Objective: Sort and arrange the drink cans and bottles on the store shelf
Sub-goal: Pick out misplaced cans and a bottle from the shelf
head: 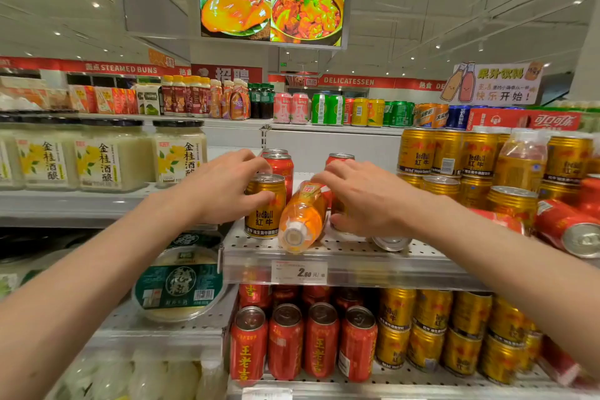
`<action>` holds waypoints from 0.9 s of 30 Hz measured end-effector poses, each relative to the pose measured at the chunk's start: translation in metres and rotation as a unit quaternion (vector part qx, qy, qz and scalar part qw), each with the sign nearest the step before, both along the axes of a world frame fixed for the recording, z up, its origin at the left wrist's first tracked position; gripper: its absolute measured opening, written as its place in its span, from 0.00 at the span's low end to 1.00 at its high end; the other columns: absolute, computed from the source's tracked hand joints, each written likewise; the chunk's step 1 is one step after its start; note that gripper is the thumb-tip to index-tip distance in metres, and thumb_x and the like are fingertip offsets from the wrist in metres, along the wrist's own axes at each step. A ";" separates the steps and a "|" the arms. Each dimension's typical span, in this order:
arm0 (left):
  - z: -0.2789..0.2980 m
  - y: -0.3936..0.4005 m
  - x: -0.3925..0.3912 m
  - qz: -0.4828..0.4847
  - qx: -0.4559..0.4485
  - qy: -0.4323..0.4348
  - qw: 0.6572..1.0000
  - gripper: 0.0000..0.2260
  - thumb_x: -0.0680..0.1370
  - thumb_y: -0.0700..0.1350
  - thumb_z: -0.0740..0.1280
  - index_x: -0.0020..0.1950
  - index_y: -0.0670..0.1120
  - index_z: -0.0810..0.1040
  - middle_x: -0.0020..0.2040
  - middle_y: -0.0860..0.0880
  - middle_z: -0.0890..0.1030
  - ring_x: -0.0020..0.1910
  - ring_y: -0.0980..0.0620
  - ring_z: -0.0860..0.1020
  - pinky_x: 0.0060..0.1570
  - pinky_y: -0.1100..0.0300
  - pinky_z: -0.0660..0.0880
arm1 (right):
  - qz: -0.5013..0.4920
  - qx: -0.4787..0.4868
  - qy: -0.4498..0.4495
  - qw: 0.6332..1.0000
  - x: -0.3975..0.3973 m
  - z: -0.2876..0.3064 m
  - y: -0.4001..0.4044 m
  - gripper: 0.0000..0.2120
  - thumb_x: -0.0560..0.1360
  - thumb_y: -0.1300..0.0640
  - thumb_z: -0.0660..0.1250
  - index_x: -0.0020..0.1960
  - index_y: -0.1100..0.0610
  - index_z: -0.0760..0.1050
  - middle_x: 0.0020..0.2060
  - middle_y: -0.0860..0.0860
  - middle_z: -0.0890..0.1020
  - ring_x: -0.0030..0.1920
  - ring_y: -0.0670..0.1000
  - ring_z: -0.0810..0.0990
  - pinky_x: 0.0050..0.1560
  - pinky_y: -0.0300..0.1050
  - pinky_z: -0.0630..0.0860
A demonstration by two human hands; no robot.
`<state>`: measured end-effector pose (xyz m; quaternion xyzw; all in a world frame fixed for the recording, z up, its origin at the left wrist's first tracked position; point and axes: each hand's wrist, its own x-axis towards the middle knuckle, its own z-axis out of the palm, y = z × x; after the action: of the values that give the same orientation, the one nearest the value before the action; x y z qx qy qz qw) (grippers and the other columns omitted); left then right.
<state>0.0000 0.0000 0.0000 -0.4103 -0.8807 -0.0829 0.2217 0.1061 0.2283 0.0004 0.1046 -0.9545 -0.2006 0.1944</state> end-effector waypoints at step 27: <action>-0.007 0.000 -0.006 0.010 0.041 -0.033 0.999 0.23 0.79 0.64 0.62 0.70 0.55 0.75 0.66 0.56 0.74 0.52 0.56 0.75 0.53 0.56 0.75 | 0.041 -0.484 0.038 0.873 -0.044 0.023 -0.002 0.33 0.75 0.38 0.70 0.73 0.50 0.63 0.59 0.50 0.80 0.54 0.49 0.81 0.54 0.47 0.80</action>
<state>-0.0056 0.0004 -0.0066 -0.3893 -0.8874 -0.1297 0.2102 0.0626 0.2264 0.0239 0.0285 -0.9191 0.2906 0.2644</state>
